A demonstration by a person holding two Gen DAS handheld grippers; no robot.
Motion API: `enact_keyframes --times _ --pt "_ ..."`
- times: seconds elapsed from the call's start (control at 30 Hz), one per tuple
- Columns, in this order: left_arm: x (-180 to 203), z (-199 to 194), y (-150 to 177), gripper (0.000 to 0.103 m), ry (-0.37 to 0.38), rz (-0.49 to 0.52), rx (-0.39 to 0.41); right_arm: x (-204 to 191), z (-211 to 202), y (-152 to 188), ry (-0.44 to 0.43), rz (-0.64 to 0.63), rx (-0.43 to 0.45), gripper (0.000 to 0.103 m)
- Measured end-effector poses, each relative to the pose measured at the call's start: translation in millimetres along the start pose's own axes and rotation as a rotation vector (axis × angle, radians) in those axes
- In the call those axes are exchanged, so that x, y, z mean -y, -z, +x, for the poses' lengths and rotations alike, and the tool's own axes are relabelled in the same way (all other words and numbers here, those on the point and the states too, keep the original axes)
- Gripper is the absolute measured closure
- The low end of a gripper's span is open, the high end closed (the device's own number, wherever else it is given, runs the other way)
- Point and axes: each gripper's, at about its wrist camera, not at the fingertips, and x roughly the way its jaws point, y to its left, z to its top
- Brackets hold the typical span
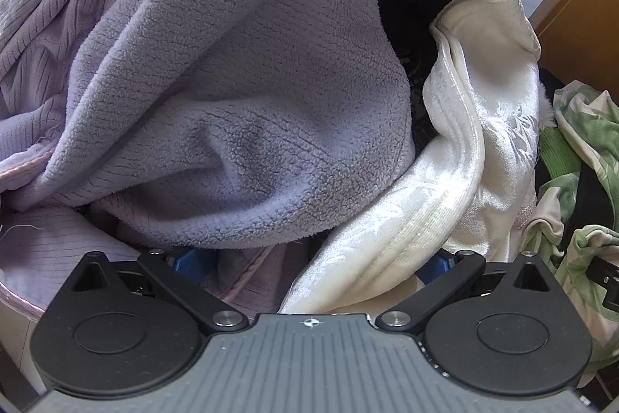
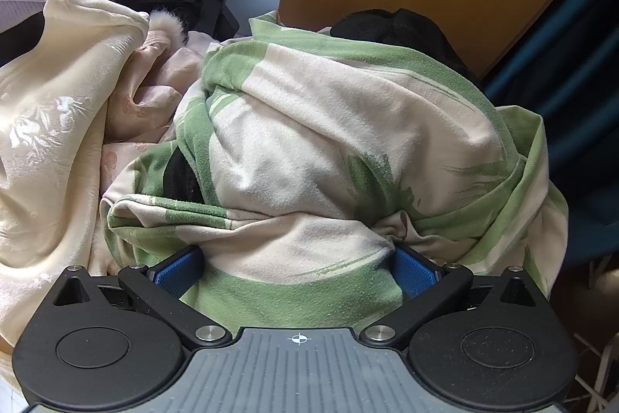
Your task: Fold clothes
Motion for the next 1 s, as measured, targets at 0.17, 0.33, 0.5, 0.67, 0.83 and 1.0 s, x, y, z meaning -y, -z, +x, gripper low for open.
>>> enact_keyframes --times 0.17,0.33,0.5,0.67,0.83,1.0 --pt "1 2 1 0.000 0.000 0.000 -0.004 -3 1 2 0.008 0.004 0.020 0.001" --pt "2 2 4 0.000 0.001 0.000 0.004 -4 4 0 0.011 0.004 0.022 0.001" --pt "3 1 6 0.000 0.001 0.001 0.007 -4 3 1 0.013 0.005 0.022 0.001" --pt "4 -1 9 0.000 0.003 0.003 0.013 -4 0 1 0.015 0.005 0.021 0.001" --pt "6 -1 12 0.000 0.003 0.003 0.014 -4 1 1 0.012 0.001 0.026 0.001" --pt "7 -2 15 0.000 0.003 -0.001 0.020 -6 1 1 0.006 -0.004 0.034 0.001"
